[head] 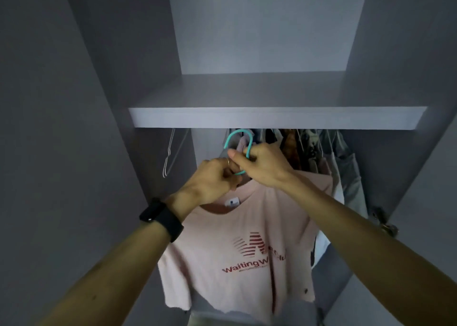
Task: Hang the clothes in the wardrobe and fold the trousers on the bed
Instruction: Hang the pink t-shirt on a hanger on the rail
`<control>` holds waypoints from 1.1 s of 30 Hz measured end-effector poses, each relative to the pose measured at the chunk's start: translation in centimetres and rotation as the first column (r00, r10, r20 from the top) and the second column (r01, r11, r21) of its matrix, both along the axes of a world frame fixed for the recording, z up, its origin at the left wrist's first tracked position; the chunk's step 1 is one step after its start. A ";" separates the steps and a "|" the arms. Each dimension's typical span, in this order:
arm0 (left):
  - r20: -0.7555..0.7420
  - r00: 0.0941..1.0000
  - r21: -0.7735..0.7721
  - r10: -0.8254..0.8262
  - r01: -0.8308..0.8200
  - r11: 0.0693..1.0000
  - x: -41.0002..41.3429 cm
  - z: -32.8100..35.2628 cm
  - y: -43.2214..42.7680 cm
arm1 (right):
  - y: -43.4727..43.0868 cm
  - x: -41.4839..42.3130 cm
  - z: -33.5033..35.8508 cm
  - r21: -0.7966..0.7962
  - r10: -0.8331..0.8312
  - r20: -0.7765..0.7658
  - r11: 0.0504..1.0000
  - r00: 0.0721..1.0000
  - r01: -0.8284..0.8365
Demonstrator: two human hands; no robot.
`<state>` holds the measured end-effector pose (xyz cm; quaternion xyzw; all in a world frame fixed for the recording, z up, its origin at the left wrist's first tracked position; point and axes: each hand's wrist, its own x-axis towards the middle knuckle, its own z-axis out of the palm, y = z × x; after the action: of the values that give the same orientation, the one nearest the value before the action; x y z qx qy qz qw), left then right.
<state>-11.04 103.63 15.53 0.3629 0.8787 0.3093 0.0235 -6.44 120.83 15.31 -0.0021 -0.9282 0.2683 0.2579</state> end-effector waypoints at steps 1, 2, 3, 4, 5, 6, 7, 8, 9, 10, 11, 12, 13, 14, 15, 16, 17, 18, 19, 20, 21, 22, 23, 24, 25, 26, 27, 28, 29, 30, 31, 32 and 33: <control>0.011 0.999 -0.017 0.032 -0.032 0.999 -0.2 -0.1 -0.1 | 0.6 0.7 -1.1 -0.062 0.034 -0.046 0.997 0.998 -0.037; 0.048 0.996 -0.005 0.081 -0.080 0.997 -0.6 -0.2 -0.5 | 1.5 1.4 -2.3 -0.098 0.065 -0.064 0.993 0.996 -0.071; 0.107 0.986 0.034 0.125 -0.129 0.991 -1.1 -0.2 -1.0 | 2.4 2.2 -3.7 -0.110 0.082 -0.040 0.990 0.996 -0.086; 0.158 0.975 0.068 0.159 -0.171 0.983 -1.8 -0.3 -1.7 | 3.3 3.0 -5.2 -0.116 0.079 0.003 0.990 0.997 -0.078; 0.185 0.968 0.077 0.169 -0.186 0.980 -2.3 -0.2 -2.2 | 4.0 3.4 -6.3 -0.120 0.065 0.034 0.991 0.997 -0.060; 0.187 0.970 0.050 0.158 -0.170 0.984 -2.4 -0.2 -2.3 | 4.4 3.6 -7.3 -0.131 0.053 0.037 0.990 0.998 -0.048; 0.186 0.973 0.008 0.138 -0.142 0.990 -2.4 -0.3 -2.2 | 4.5 3.6 -8.1 -0.143 0.052 0.019 0.989 0.998 -0.049; 0.166 0.979 -0.028 0.117 -0.114 0.993 -2.3 -0.4 -1.8 | 4.1 3.5 -8.6 -0.147 0.063 -0.004 0.987 0.998 -0.063; 0.137 0.985 -0.054 0.102 -0.095 0.994 -2.0 -0.3 -1.4 | 3.6 3.4 -8.9 -0.143 0.083 -0.024 0.986 0.996 -0.086; 0.102 0.990 -0.075 0.098 -0.090 0.993 -1.9 -0.2 -1.1 | 3.1 3.2 -8.9 -0.130 0.108 -0.044 0.985 0.993 -0.113; 0.069 0.992 -0.092 0.104 -0.097 0.991 -1.8 -0.1 -0.9 | 2.9 3.1 -8.7 -0.110 0.132 -0.052 0.984 0.990 -0.137; 0.043 0.993 -0.114 0.109 -0.104 0.988 -1.9 -0.1 -0.9 | 3.1 3.1 -8.6 -0.088 0.154 -0.036 0.984 0.987 -0.157; 0.030 0.993 -0.134 0.111 -0.106 0.985 -1.9 -0.2 -1.2 | 3.3 3.2 -8.6 -0.067 0.174 -0.003 0.983 0.985 -0.174; 0.022 0.993 -0.145 0.112 -0.108 0.984 -1.9 -0.3 -1.7 | 3.8 3.4 -8.6 -0.045 0.184 0.035 0.982 0.982 -0.183; 0.018 0.993 -0.150 0.113 -0.109 0.983 -1.9 -0.5 -2.2 | 4.4 3.7 -8.8 -0.027 0.183 0.060 0.983 0.981 -0.181; 0.020 0.994 -0.155 0.112 -0.107 0.982 -1.9 -0.7 -2.6 | 5.0 4.0 -9.2 -0.022 0.173 0.066 0.985 0.983 -0.172; 0.026 0.993 -0.159 0.114 -0.109 0.981 -1.8 -0.9 -2.7 | 5.4 4.2 -9.5 -0.020 0.162 0.058 0.987 0.985 -0.161; 0.032 0.992 -0.160 0.119 -0.113 0.981 -1.7 -0.9 -2.6 | 5.5 4.4 -9.8 -0.018 0.155 0.043 0.988 0.987 -0.155; 0.033 0.992 -0.154 0.124 -0.118 0.981 -1.6 -0.9 -2.3 | 5.5 4.3 -9.8 -0.015 0.156 0.025 0.988 0.987 -0.156; 0.027 0.991 -0.148 0.128 -0.123 0.981 -1.6 -0.8 -1.8 | 5.4 4.0 -9.5 -0.010 0.166 0.007 0.986 0.986 -0.166; 0.022 0.992 -0.149 0.128 -0.123 0.981 -1.5 -0.7 -1.4 | 5.1 3.6 -9.2 -0.008 0.182 -0.011 0.983 0.983 -0.182; 0.017 0.992 -0.154 0.122 -0.118 0.981 -1.4 -0.5 -1.1 | 4.7 3.3 -8.7 0.003 0.191 -0.035 0.981 0.981 -0.191; 0.014 0.993 -0.165 0.116 -0.113 0.980 -1.4 -0.2 -0.9 | 4.4 3.0 -8.2 0.015 0.193 -0.071 0.981 0.979 -0.192; 0.014 0.994 -0.180 0.111 -0.106 0.978 -1.5 0.0 -0.8 | 4.2 2.8 -7.9 0.019 0.178 -0.123 0.984 0.976 -0.177; 0.010 0.994 -0.193 0.108 -0.104 0.976 -1.6 0.2 -0.9 | 4.1 2.8 -7.8 0.023 0.147 -0.185 0.989 0.972 -0.145; -0.006 0.993 -0.202 0.114 -0.113 0.973 -1.8 0.5 -1.0 | 4.1 3.0 -7.9 0.031 0.098 -0.245 0.995 0.965 -0.093; -0.028 0.991 -0.202 0.128 -0.131 0.971 -2.0 0.7 -1.1 | 4.3 3.5 -8.3 0.038 0.041 -0.303 0.999 0.952 -0.031; -0.042 0.989 -0.191 0.145 -0.150 0.970 -2.3 0.8 -1.3 | 4.5 4.1 -8.9 0.041 -0.011 -0.359 0.999 0.933 0.027; -0.043 0.987 -0.178 0.157 -0.162 0.970 -2.4 0.8 -1.4 | 4.7 4.9 -9.7 0.036 -0.050 -0.408 0.997 0.912 0.071; -0.037 0.987 -0.177 0.159 -0.163 0.971 -2.3 0.5 -1.5 | 4.8 5.7 -10.6 0.031 -0.074 -0.450 0.995 0.890 0.098; -0.028 0.988 -0.183 0.152 -0.155 0.971 -2.0 0.1 -1.5 | 4.9 6.4 -11.4 0.033 -0.081 -0.484 0.993 0.871 0.111; -0.021 0.990 -0.184 0.143 -0.144 0.972 -1.7 -0.4 -1.3 | 5.0 6.8 -11.9 0.041 -0.079 -0.506 0.992 0.859 0.115; -0.013 0.991 -0.175 0.136 -0.136 0.975 -1.4 -0.9 -1.1 | 5.2 6.9 -12.1 0.053 -0.072 -0.501 0.992 0.862 0.114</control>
<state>-12.43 102.56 14.60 0.2988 0.9252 0.2316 0.0337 0.46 126.00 3.25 0.0330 -0.8392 0.2092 0.5010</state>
